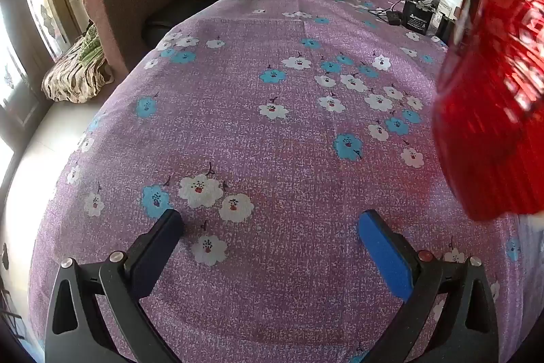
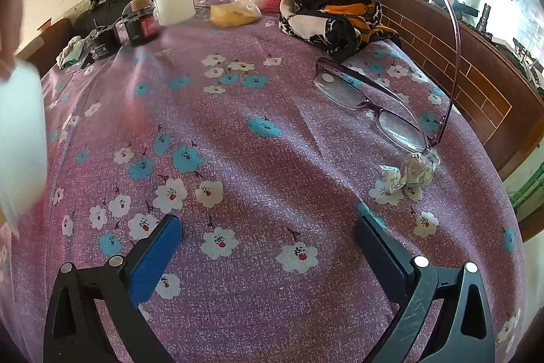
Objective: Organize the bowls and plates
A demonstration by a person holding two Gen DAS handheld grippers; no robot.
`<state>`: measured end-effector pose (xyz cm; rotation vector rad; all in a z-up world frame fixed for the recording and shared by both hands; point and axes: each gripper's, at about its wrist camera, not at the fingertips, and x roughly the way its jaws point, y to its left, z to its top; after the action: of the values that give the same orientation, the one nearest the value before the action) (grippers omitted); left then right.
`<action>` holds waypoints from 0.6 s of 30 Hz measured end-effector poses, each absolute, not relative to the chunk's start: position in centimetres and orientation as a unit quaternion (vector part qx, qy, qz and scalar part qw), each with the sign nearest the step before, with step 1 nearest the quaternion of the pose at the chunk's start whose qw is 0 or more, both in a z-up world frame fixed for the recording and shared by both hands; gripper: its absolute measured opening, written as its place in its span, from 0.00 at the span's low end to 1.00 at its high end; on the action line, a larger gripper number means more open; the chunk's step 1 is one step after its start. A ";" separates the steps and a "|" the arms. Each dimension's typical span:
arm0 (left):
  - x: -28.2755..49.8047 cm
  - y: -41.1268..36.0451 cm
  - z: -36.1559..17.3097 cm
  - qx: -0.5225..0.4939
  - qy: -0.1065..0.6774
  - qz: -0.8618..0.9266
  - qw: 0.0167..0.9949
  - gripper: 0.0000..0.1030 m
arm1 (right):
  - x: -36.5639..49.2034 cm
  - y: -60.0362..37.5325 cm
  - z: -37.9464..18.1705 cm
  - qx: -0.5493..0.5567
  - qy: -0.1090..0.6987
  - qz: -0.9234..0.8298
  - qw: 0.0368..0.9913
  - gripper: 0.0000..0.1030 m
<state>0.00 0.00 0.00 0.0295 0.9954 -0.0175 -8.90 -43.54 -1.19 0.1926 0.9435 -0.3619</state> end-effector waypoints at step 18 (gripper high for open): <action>0.0 0.0 0.0 0.015 0.477 -0.008 0.878 1.00 | -8.9 -43.5 -1.2 0.092 0.451 -0.173 0.871 0.99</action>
<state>0.00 -0.01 0.01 0.0316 0.9956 -0.0165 -8.91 -43.52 -1.20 0.1933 0.9429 -0.3616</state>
